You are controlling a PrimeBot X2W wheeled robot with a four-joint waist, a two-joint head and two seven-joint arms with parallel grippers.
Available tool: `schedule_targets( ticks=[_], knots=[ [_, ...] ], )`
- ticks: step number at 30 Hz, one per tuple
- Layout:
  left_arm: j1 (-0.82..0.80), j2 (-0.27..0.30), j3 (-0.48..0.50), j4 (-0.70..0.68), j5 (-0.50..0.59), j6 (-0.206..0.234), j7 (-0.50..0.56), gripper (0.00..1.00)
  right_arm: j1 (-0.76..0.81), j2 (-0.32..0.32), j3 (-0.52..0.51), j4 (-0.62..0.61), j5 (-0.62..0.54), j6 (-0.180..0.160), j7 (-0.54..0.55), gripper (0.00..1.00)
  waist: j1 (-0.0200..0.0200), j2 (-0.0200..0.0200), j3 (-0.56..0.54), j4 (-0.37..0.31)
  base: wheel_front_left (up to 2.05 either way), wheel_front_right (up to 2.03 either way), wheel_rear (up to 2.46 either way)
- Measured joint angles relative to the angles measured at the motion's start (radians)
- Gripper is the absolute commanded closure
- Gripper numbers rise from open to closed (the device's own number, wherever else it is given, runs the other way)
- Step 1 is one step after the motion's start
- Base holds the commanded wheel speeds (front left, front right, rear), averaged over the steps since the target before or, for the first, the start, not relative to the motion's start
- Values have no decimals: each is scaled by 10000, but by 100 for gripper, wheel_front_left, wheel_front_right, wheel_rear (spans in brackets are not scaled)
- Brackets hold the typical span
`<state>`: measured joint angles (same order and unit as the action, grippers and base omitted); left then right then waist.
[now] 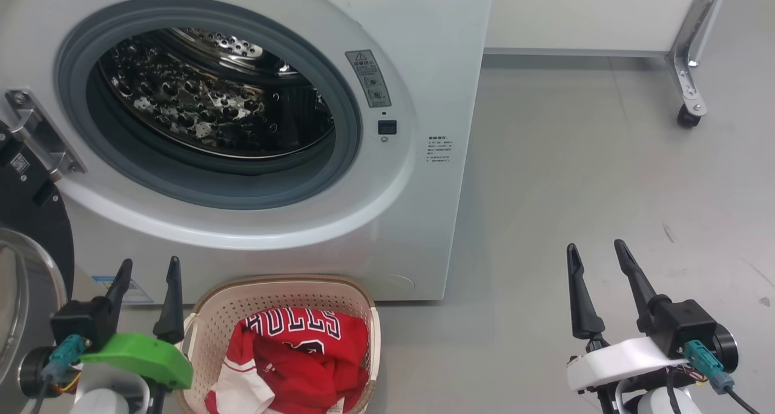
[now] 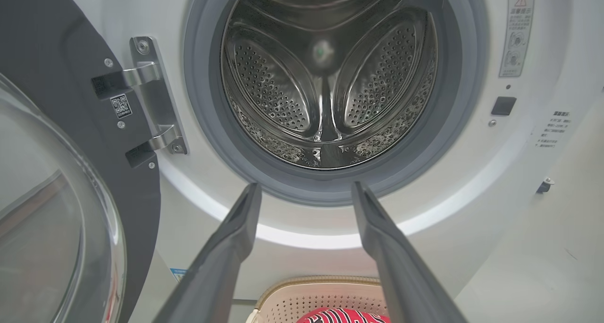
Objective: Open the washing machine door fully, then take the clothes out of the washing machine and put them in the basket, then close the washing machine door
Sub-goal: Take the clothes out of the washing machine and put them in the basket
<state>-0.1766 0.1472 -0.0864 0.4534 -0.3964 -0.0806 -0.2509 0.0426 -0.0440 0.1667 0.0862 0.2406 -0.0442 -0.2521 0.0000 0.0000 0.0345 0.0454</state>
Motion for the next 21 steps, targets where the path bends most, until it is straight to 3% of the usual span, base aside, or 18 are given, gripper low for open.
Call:
schedule_targets(
  ticks=[21],
  knots=[
    [1447,-345,290,-1722,746,-115,-12,0,214,4,-169,-244,-2,245,0,0,0,0,-154,-156,0,0,0]
  ],
)
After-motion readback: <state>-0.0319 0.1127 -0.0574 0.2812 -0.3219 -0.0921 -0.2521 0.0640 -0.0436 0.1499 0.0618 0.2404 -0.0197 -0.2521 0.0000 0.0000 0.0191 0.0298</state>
